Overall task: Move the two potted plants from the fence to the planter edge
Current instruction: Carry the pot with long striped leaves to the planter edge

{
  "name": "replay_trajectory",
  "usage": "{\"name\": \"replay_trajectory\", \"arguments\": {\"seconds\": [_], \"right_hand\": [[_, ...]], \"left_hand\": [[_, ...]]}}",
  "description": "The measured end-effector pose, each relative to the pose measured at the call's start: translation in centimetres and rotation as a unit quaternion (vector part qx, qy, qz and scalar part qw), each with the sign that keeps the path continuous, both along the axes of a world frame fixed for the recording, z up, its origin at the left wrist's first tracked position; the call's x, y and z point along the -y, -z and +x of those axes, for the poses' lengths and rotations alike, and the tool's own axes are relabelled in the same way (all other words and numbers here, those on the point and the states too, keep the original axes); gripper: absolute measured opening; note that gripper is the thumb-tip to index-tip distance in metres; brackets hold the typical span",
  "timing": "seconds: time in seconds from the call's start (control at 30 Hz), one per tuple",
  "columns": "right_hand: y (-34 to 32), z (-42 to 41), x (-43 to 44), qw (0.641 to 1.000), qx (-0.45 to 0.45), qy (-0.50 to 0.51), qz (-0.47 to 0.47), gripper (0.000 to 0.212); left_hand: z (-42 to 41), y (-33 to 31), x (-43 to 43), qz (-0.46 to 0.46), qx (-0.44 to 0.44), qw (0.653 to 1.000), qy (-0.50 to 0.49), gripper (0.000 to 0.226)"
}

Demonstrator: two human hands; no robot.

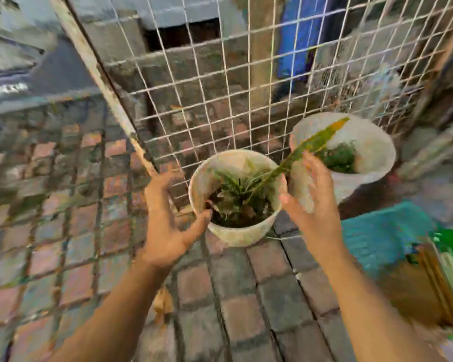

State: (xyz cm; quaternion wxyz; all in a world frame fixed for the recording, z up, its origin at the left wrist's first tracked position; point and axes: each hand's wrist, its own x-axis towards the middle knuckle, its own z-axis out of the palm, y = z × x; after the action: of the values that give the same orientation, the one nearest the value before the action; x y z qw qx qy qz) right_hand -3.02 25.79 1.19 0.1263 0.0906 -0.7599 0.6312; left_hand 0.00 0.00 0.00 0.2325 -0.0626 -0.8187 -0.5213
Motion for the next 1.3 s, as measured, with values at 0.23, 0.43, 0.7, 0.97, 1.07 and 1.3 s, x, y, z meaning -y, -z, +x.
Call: {"name": "replay_trajectory", "arguments": {"seconds": [0.23, 0.43, 0.7, 0.97, 1.07, 1.3], "right_hand": [[8.9, 2.9, 1.0, 0.983, 0.116, 0.058, -0.133, 0.08], [13.0, 2.1, 1.4, 0.98, 0.137, -0.021, -0.145, 0.1], [16.4, 0.0, 1.2, 0.992, 0.082, -0.062, -0.077, 0.118], [17.0, -1.9, 2.0, 0.991, 0.085, -0.056, -0.088, 0.131], [16.9, -2.3, 2.1, 0.99, 0.089, -0.071, -0.088, 0.124], [16.0, -1.6, 1.3, 0.989, 0.086, -0.07, -0.102, 0.134]], "left_hand": [[2.4, 9.7, -2.9, 0.073, 0.091, 0.993, -0.015, 0.09], [1.7, 12.7, -4.9, 0.16, 0.121, 0.98, 0.002, 0.121], [-0.2, 15.1, -4.7, 0.133, 0.055, 0.989, 0.016, 0.112], [-2.3, 15.6, -3.8, 0.184, 0.055, 0.98, 0.058, 0.129], [-2.0, 15.1, -4.0, 0.175, 0.059, 0.981, 0.054, 0.13], [-1.5, 13.5, -3.9, 0.218, 0.074, 0.971, 0.059, 0.118]]}}
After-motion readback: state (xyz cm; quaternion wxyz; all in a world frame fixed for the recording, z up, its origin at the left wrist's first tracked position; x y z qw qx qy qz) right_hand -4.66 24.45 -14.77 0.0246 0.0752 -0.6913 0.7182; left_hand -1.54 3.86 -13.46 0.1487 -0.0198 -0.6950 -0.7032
